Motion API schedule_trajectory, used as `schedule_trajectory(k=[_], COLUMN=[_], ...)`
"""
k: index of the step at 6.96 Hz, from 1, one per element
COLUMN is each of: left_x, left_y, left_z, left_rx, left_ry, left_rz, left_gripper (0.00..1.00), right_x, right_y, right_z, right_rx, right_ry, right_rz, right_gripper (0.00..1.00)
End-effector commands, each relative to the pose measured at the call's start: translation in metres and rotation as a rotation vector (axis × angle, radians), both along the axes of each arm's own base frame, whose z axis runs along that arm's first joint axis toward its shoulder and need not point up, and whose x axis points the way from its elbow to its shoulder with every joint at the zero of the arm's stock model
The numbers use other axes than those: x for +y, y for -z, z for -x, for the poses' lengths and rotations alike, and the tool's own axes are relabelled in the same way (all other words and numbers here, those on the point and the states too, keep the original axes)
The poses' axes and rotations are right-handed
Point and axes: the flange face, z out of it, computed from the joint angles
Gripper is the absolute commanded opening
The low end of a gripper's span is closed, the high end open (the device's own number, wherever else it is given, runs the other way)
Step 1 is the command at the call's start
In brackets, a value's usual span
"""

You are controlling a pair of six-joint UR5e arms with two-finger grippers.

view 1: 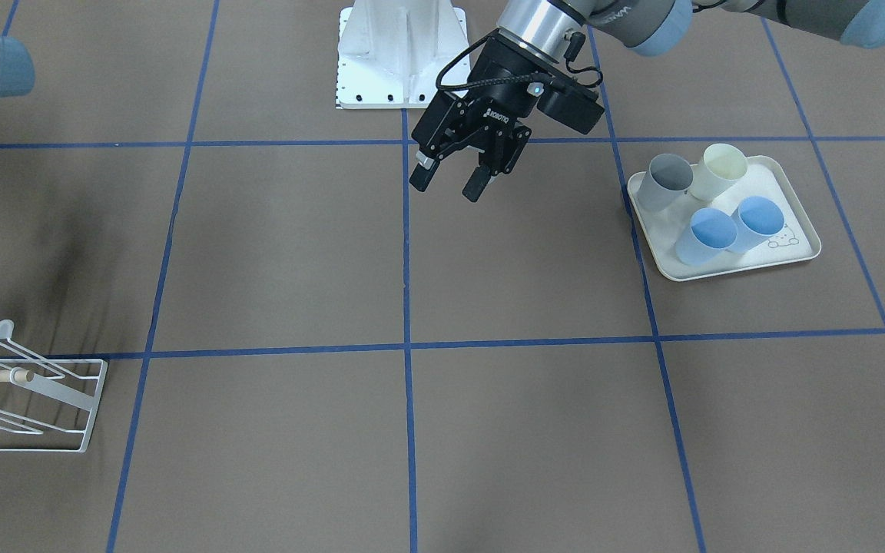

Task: Transfer IKEA cup to right arm and place on rack

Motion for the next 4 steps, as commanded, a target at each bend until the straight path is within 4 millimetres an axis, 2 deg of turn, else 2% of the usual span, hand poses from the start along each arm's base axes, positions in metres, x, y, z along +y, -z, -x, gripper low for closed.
schedule_trajectory(k=[1,4], left_x=[0.000,0.001], left_y=[-0.007,-0.008], left_z=[0.000,-0.002], left_rx=[-0.005,-0.008], left_ry=[-0.002,-0.005], left_rz=[0.003,0.005], left_gripper=[1.00,1.00], right_x=[0.006,0.002], right_y=[-0.001,-0.013], right_z=[0.014,0.022], right_rx=[0.018,0.049], right_ry=[0.016,0.009], right_rz=[0.003,0.019], right_gripper=[0.00,0.00])
